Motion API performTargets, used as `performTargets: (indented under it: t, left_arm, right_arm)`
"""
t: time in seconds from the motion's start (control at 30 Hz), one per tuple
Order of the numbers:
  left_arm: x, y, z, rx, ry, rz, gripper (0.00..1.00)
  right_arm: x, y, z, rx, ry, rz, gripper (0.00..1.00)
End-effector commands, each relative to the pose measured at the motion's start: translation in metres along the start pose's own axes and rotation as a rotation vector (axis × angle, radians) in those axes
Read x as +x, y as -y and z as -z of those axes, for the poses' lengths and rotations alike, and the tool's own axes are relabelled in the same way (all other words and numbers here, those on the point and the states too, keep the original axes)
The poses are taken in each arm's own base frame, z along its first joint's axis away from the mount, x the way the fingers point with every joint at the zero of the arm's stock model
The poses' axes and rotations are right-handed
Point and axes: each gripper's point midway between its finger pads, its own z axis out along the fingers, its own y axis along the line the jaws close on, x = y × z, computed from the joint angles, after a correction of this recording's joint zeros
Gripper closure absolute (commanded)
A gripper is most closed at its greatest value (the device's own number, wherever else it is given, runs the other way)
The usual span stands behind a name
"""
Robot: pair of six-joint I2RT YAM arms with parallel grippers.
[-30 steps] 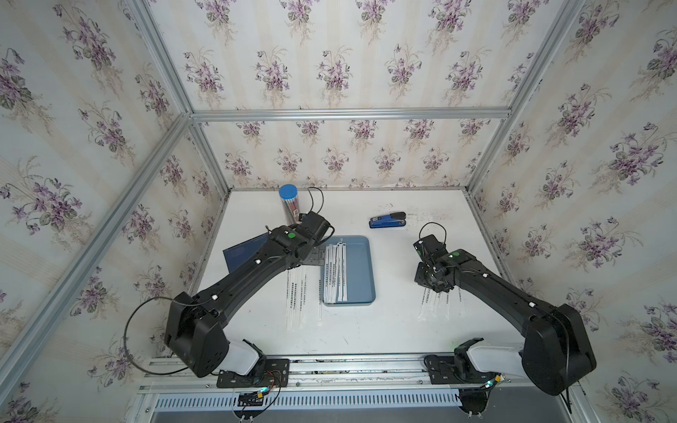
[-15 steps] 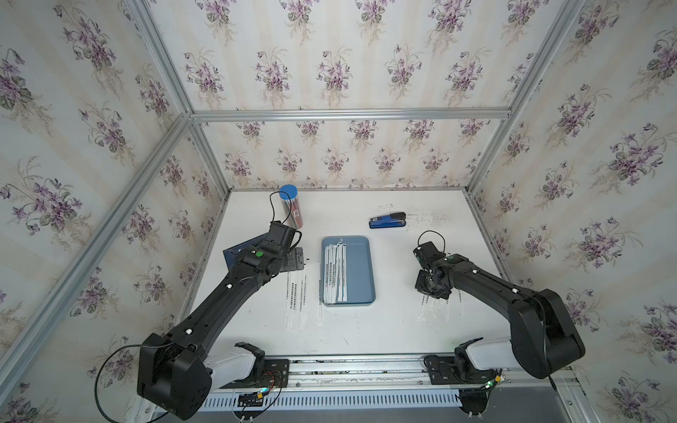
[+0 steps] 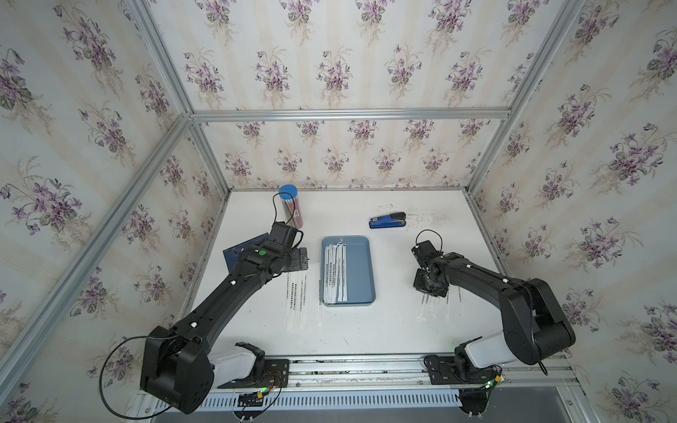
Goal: Put the straws into the storage box
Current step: Pick up the straw from the center of the board, then place the straw in the storage box.
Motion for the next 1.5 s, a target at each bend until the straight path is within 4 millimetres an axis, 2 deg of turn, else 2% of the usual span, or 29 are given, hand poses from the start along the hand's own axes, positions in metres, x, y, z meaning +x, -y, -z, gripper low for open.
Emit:
performTargets:
  t: [0.0,0.23,0.4,0.6,0.87,0.93,1.1,1.17,1.33,1.47]
  left_arm:
    - [-0.003,0.005,-0.002,0.026,0.008,0.011,0.01]
    - [-0.004,0.007,-0.004,0.03,0.003,0.011,0.01]
    - [-0.003,0.008,-0.005,0.03,-0.002,0.008,0.01]
    - [-0.004,0.008,-0.007,0.028,-0.003,0.009,0.01]
    - [0.0,0.007,-0.01,0.025,-0.012,0.014,0.01]
    - [0.001,0.007,-0.01,0.026,-0.011,0.015,0.01]
    - [0.001,0.009,-0.012,0.034,-0.012,0.006,0.01]
    - [0.001,0.012,-0.013,0.047,-0.013,0.009,0.01]
    - [0.001,0.015,-0.014,0.067,-0.012,0.018,0.01]
    - [0.001,0.015,-0.015,0.07,-0.01,0.007,0.01]
  right_arm:
    - [-0.003,-0.001,-0.003,-0.001,0.011,0.009,0.79]
    - [0.001,0.003,-0.014,0.006,0.004,0.028,0.81]
    - [-0.001,0.002,-0.013,-0.004,0.022,0.054,0.84]
    - [-0.01,-0.007,0.005,-0.038,0.053,0.084,0.87]
    - [-0.013,-0.039,0.039,-0.055,0.09,0.183,0.88]
    - [-0.014,-0.055,0.051,-0.074,0.096,0.208,0.88]
    - [-0.008,-0.125,0.091,-0.155,0.119,0.309,0.88]
    - [-0.005,-0.16,0.102,-0.209,0.112,0.326,0.88]
    - [0.007,-0.238,0.101,-0.281,0.09,0.364,0.89]
    - [0.014,-0.273,0.091,-0.294,0.086,0.389,0.89]
